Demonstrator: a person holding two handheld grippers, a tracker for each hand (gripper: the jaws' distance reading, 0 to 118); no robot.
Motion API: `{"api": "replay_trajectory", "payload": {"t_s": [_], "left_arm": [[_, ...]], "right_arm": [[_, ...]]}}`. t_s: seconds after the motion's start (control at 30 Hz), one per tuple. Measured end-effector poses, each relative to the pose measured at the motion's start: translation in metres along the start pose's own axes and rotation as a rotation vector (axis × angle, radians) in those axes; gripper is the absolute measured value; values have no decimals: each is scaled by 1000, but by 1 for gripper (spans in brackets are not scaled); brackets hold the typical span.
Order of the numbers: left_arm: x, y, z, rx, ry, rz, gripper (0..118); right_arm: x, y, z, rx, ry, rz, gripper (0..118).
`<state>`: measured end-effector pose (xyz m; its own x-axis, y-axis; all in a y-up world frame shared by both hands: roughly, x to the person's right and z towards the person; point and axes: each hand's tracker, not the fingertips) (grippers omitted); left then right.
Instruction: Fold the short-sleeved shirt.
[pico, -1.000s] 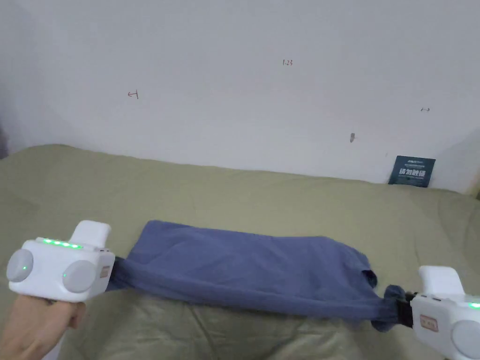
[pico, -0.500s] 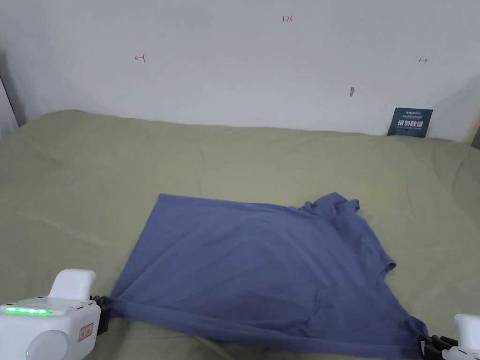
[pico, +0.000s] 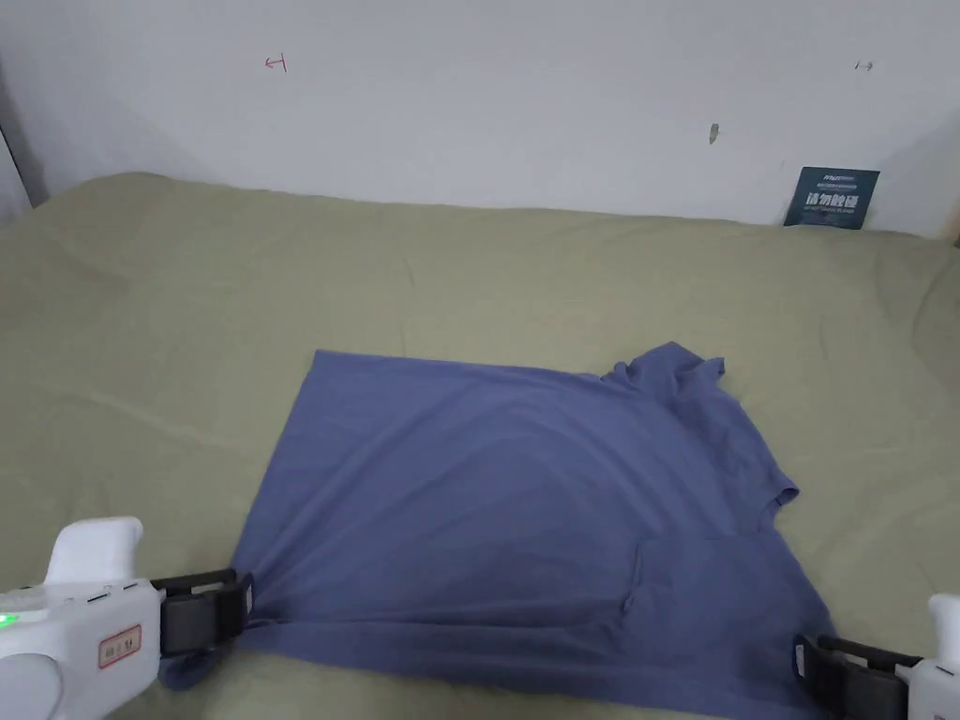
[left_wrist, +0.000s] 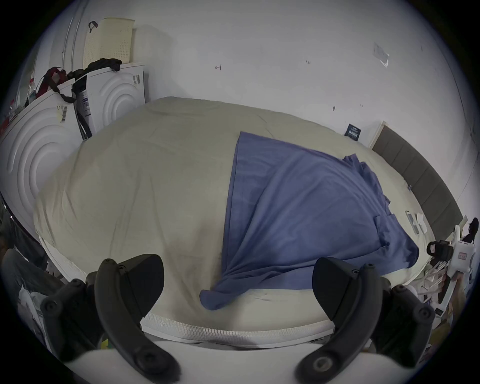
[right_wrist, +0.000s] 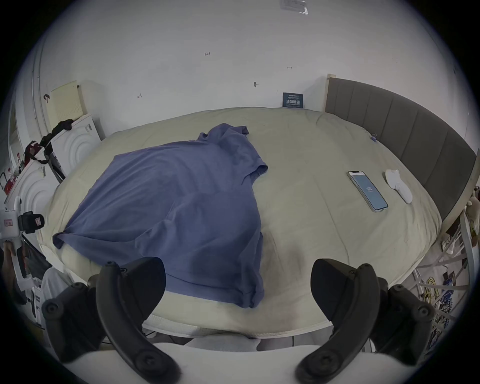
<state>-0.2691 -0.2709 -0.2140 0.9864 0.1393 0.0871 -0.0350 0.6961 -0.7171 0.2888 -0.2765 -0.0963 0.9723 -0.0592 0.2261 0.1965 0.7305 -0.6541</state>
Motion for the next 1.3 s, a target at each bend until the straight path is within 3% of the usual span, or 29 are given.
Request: {"api": "replay_trajectory", "payload": {"t_s": [0.07, 0.1, 0.13, 0.17, 0.2, 0.3, 0.43, 0.47, 0.5, 0.53, 0.57, 0.7, 0.73, 0.77, 0.8, 0.83, 0.87, 0.9, 0.93, 0.97, 1.03, 1.07, 1.17, 1.2, 1.27, 1.3], "left_arm": [[0, -1, 7, 0, 18, -6, 112], [-2, -2, 6, 2, 31, -6, 103], [-5, -4, 6, 10, 48, -4, 77], [-8, -7, 5, 6, 60, -5, 42], [-12, -9, 0, -21, 79, -11, 0], [-21, -21, -2, -115, 22, 28, 0], [-26, -29, -4, -113, 46, 23, 0], [-27, -29, -5, -106, 26, 38, 19], [-27, -26, -7, -105, 20, 56, 62], [-26, -24, -12, -121, 24, 62, 114], [-25, -23, -18, -135, 26, 62, 118], [-15, -37, -33, -155, 69, 22, 116], [-13, -40, -40, -170, 87, 10, 111], [-12, -23, -51, -200, 135, -25, 100], [-8, -16, -57, -224, 206, -55, 80], [-3, -14, -59, -246, 231, -91, 47], [-1, -13, -57, -212, 172, -105, 36], [2, -12, -55, -203, 102, -96, 36], [5, -12, -56, -212, 85, -58, 1], [7, -12, -56, -211, 115, -63, 1], [16, -13, -51, -223, 118, -88, 1], [19, -13, -47, -221, 117, -89, 1], [13, -10, -45, -228, 108, -68, 1], [8, -9, -47, -232, 105, -62, 1], [2, -6, -47, -232, 105, -52, 1], [2, -7, -46, -234, 89, -42, 1]], "right_arm": [[0, -1, 4, -12, -1, 18, 113], [1, -3, 5, -18, -5, 17, 108], [1, -7, 2, -21, -5, 13, 85], [3, -9, 2, -22, -10, 0, 50], [5, -12, 0, -33, -16, -13, 7], [12, -19, -7, -106, 11, -55, 1], [10, -25, -3, -80, -25, -31, 1], [10, -25, -3, -82, -24, -40, 2], [9, -26, -3, -85, -21, -48, 2], [12, -24, -4, -91, -13, -59, 2], [12, -24, -4, -91, -16, -57, 2], [17, -24, -12, -96, -7, -47, 2], [18, -23, -14, -100, 2, -48, 2], [18, -23, -15, -101, 0, -47, 2], [18, -24, -18, -102, 0, -44, 2], [19, -23, -20, -107, 4, -40, 2], [20, -22, -22, -112, 4, -35, 2], [21, -21, -23, -120, 2, -28, 2], [20, -21, -23, -129, -1, -17, 7], [20, -21, -23, -129, -1, -17, 30], [24, -20, -30, -166, 13, -27, 117], [23, -22, -28, -162, 43, -13, 116], [23, -12, -42, -191, 9, 4, 108], [24, -24, -45, -188, 13, -1, 97], [27, -29, -53, -190, 6, -9, 14], [29, -29, -55, -193, 4, -18, 6]]}}
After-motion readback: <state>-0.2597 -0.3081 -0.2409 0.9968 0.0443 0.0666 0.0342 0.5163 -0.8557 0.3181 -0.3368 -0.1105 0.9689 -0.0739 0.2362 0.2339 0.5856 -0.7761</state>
